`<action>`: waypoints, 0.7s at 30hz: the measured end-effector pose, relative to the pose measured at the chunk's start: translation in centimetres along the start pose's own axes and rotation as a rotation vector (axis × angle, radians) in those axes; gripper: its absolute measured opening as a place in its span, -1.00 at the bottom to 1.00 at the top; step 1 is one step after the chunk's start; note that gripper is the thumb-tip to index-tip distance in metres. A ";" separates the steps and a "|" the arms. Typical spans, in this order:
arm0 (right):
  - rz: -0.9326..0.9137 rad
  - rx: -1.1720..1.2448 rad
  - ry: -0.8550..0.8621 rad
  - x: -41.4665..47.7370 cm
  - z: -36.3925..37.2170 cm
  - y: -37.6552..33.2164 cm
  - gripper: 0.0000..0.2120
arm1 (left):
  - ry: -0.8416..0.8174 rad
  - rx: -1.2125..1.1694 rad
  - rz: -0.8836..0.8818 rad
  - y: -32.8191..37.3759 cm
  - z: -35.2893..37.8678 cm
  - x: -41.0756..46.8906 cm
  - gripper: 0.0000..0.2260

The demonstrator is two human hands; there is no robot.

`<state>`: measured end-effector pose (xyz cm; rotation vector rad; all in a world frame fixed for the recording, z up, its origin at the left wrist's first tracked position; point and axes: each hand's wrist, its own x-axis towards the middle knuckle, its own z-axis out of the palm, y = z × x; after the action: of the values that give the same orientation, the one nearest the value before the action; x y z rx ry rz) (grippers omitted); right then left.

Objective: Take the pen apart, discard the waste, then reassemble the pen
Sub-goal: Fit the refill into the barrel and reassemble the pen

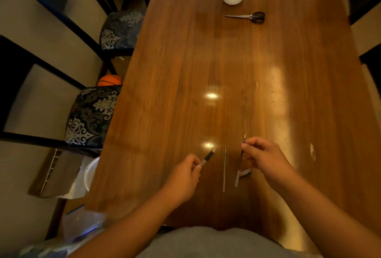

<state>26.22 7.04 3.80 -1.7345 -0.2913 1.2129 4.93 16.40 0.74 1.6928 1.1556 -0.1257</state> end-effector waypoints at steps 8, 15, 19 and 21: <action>-0.031 0.325 0.027 -2.4 1.2 -2.8 -0.82 | -0.025 -0.275 0.048 2.4 -3.5 -3.7 -0.87; -0.142 0.448 0.089 -3.5 0.9 -5.8 -0.86 | -0.061 -0.398 0.110 3.9 -4.6 -5.7 -0.85; -0.176 0.453 0.107 -4.1 0.7 -6.8 -0.87 | -0.062 -0.428 0.142 4.3 -4.6 -6.6 -0.84; -0.176 0.451 0.113 -4.5 0.7 -7.1 -0.87 | -0.062 -0.427 0.152 4.3 -4.7 -7.0 -0.83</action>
<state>25.67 8.13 12.15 -1.3481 -0.0900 0.9605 2.41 15.67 9.83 1.3783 0.9252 0.1536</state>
